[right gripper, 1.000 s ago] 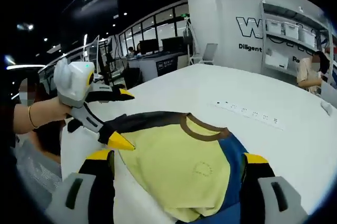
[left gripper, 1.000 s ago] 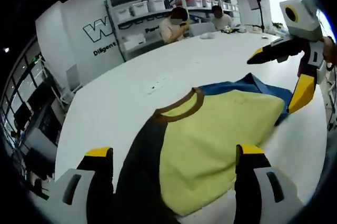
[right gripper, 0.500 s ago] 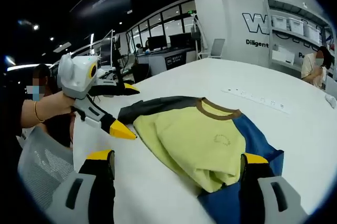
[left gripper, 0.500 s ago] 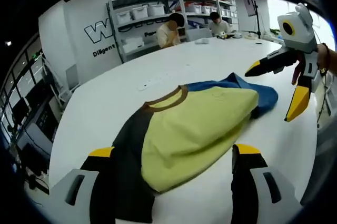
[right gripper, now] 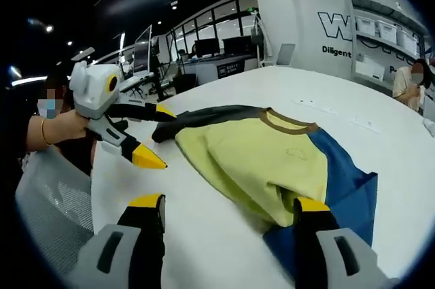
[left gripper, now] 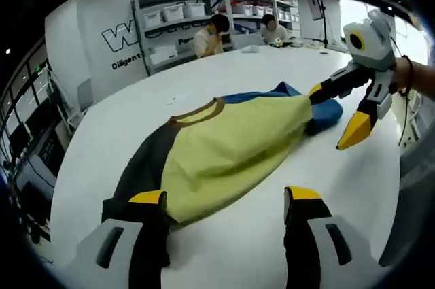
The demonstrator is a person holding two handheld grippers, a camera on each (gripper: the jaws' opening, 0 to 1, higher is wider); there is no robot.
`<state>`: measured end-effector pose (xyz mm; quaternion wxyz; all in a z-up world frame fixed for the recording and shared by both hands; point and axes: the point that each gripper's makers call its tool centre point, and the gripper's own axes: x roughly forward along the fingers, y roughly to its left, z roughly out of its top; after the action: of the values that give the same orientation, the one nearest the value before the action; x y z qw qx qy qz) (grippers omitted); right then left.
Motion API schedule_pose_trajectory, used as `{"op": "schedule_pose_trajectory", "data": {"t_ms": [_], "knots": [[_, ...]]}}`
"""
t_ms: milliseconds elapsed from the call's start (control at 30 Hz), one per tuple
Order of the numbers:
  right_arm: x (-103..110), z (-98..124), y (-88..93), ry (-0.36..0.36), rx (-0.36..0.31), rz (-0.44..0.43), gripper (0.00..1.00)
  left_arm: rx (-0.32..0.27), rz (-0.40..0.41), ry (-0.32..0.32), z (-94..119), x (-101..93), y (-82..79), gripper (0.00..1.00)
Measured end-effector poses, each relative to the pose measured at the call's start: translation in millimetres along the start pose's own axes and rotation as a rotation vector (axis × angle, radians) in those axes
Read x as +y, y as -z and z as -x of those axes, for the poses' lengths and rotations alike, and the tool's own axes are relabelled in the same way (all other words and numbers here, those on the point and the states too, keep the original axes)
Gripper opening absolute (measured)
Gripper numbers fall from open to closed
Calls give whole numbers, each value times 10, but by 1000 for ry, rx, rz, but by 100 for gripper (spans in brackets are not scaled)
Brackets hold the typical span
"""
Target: Fold the garment on the visible template until the final outline fits inside the template.
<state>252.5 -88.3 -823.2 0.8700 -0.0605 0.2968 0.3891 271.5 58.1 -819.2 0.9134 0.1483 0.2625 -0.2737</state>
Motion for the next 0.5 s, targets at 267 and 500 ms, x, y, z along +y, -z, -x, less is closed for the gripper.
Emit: {"op": "schedule_pose_trajectory", "data": {"t_ms": [267,500], "knots": [[-185,-92,146,50,43,101,53,53,9,11,-72,-59,182,54],[-290,-160,175,71,60,137,44,89,50,-33,-65,6,306,46]]}}
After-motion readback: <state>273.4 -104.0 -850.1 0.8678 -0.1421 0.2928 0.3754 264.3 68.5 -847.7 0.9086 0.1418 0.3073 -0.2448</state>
